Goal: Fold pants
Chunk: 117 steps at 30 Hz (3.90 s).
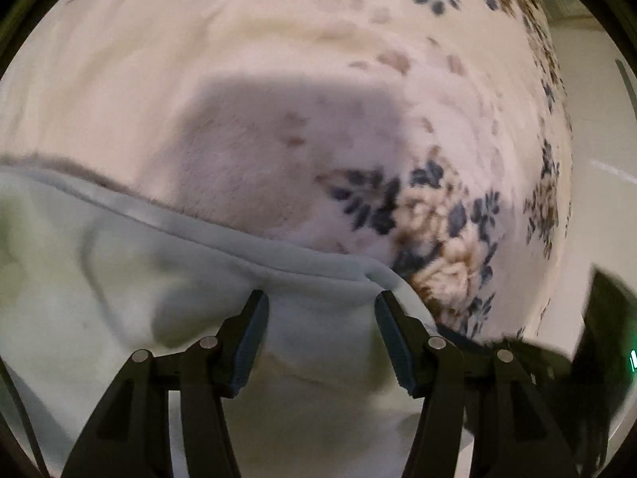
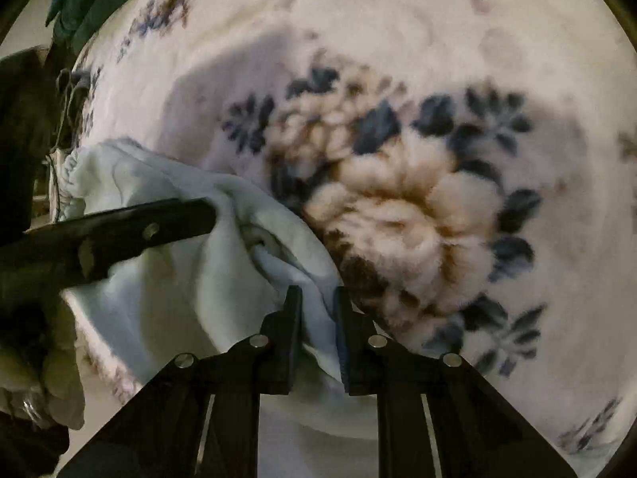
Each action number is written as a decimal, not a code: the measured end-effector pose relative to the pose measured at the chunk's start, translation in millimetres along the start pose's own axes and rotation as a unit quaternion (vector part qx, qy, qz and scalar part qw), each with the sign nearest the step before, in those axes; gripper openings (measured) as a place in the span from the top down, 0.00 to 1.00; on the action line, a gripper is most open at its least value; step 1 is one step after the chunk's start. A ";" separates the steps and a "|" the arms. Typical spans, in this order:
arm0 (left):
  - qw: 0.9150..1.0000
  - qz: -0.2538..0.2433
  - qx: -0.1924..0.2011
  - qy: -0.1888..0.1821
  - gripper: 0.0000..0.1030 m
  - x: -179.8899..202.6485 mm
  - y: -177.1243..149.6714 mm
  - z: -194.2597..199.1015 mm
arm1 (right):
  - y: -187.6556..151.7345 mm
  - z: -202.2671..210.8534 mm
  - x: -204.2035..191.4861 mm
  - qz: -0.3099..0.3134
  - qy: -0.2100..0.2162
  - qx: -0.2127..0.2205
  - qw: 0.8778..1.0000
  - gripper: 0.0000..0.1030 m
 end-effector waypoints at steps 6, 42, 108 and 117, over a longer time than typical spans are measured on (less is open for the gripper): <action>0.999 -0.012 0.039 -0.015 0.56 16.1 -8.5 33.4 | -24.6 47.7 -0.3 -0.044 0.000 0.128 0.991 0.93; 0.993 -0.099 0.058 0.040 0.53 37.3 6.6 13.5 | -26.9 64.0 62.5 -0.220 0.242 0.173 0.929 0.83; 0.982 0.121 0.139 -0.047 0.85 -249.2 -67.0 134.8 | -241.3 -31.9 -23.3 -0.550 0.229 0.242 0.766 0.64; 0.985 0.110 0.130 -0.020 0.84 -260.5 -76.4 136.4 | -250.4 -3.4 -40.8 -0.523 0.173 0.277 0.787 0.93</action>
Point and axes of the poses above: each gripper's, at about its wrist camera, not at the fingertips, and z roughly against the way its jaws point, x to its right, y to its top, the point moved 9 cm from there along -z, roughly the way its jaws point, and after that the axes turned 2 degrees about z, right-handed, at the moved point
